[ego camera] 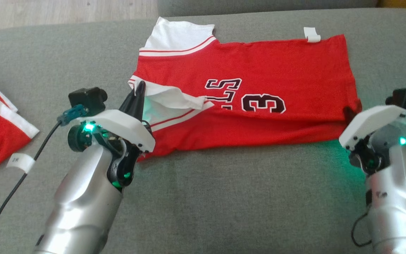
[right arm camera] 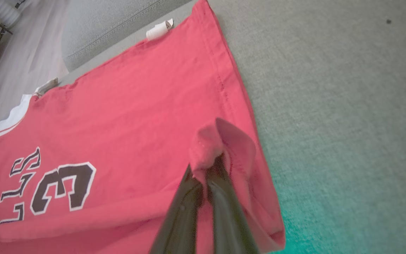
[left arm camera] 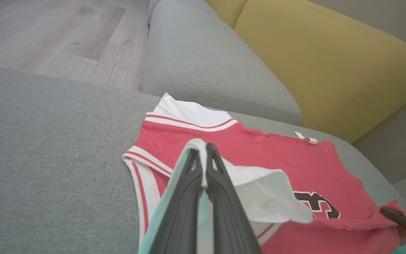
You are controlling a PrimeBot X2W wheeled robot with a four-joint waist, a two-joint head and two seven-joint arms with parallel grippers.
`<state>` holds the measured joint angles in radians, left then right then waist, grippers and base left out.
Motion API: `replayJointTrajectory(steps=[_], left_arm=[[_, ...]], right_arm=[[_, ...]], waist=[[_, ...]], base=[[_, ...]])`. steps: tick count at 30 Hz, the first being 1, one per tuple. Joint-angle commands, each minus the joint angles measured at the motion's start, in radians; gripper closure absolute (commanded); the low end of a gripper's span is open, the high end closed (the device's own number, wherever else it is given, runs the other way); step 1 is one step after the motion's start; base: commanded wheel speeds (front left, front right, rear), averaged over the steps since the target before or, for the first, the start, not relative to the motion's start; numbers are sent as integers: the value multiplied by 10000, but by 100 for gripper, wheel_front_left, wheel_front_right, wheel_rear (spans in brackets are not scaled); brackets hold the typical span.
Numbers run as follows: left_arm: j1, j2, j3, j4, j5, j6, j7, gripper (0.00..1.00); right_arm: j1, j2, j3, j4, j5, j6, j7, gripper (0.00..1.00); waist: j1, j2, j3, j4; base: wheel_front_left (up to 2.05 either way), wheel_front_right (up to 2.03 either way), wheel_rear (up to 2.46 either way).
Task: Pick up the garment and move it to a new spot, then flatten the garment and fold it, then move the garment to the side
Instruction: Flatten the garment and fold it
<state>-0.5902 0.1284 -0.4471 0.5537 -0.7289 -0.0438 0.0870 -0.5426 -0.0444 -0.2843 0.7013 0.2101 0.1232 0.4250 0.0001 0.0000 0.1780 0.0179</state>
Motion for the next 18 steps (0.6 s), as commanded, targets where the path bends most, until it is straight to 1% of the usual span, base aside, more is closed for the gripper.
replayJointTrajectory(steps=[1,2,4,5,6,12,15,18], left_arm=[[-566,145,457,-93,123,-39,-219,100],[-640,129,461,24,132,-61,-298,100],[-768,98,467,203,144,-118,-474,56],[-819,89,464,277,149,-147,-545,2],[-857,78,456,338,146,-176,-594,0],[-811,133,523,278,-17,-325,-793,0],[-544,300,557,-151,-101,-411,-891,0],[-18,557,658,-853,-215,-411,-941,0]], right_arm=[[-681,-59,246,-77,84,75,-386,4],[-813,-59,296,96,83,75,-581,0],[-1046,-59,468,364,197,75,-947,0],[-1145,-59,539,482,313,75,-1119,0],[-1220,-59,616,567,376,75,-1295,0],[-1308,-58,845,579,408,75,-2200,0],[-973,-58,874,62,-16,75,-2601,0],[-357,-58,930,-765,-367,75,-2888,0]], waist=[[-1,0,85,-22],[-1,0,109,-26],[-1,0,154,-26],[-1,0,167,-27],[-1,0,170,-29],[-1,0,150,-16],[-1,0,106,-7],[-1,0,41,6]], base=[[0,0,0],[0,0,0],[0,0,0],[0,0,0],[0,0,0],[0,0,0],[0,0,0],[0,0,0]])
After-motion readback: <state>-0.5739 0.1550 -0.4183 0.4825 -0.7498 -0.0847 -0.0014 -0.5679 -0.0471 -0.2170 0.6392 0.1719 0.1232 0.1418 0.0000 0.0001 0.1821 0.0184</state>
